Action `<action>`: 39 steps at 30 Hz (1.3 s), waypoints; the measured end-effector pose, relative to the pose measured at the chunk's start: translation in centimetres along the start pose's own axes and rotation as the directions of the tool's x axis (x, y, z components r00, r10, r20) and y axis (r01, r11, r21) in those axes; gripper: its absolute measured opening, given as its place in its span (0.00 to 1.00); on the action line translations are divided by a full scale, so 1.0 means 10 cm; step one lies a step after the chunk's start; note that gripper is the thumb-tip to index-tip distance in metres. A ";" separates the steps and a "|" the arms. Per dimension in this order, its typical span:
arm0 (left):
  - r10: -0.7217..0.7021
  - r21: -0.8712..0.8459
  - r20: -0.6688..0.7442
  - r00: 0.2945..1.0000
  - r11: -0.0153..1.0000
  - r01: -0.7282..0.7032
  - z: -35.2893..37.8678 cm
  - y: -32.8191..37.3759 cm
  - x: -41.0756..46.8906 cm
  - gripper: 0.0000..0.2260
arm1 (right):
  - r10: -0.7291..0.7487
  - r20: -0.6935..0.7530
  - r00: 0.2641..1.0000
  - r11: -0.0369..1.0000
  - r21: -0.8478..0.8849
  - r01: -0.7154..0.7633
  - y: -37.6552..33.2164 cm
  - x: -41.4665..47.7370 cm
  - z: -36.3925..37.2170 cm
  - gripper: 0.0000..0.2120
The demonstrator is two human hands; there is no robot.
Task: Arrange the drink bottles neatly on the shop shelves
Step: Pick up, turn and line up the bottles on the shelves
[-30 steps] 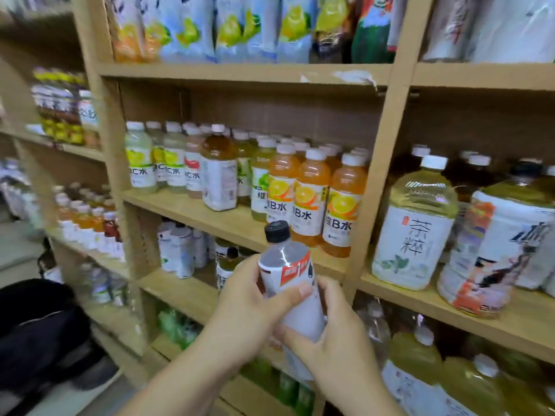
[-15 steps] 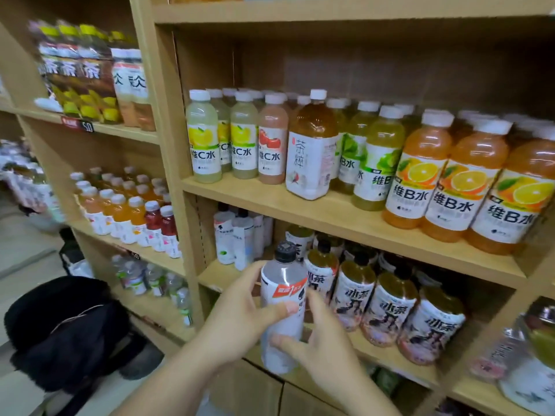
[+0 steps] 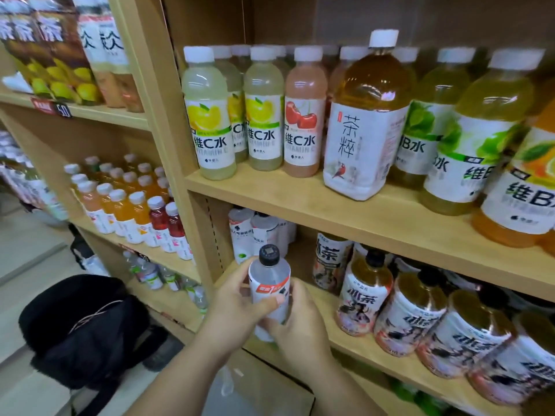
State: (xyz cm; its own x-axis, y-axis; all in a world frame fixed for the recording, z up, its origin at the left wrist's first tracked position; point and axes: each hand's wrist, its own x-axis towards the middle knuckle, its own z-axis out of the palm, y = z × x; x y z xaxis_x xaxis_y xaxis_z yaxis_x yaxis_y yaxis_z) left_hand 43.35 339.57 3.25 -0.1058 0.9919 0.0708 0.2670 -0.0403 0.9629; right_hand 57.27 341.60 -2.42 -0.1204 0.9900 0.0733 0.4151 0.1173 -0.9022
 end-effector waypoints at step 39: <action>-0.059 0.241 0.217 0.974 0.971 0.005 -0.95 -1.04 1.05 0.33 | 0.353 -0.316 0.881 0.910 -0.104 -0.402 0.03 1.15 1.65 0.10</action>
State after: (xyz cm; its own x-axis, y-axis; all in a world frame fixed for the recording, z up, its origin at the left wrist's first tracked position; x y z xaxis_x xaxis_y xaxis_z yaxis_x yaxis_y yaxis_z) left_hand 30.33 349.22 -3.51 0.0891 0.9950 -0.0443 0.4893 -0.0049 0.8721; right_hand 41.15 351.70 -8.82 0.3253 0.9379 -0.1200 0.5198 -0.2834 -0.8059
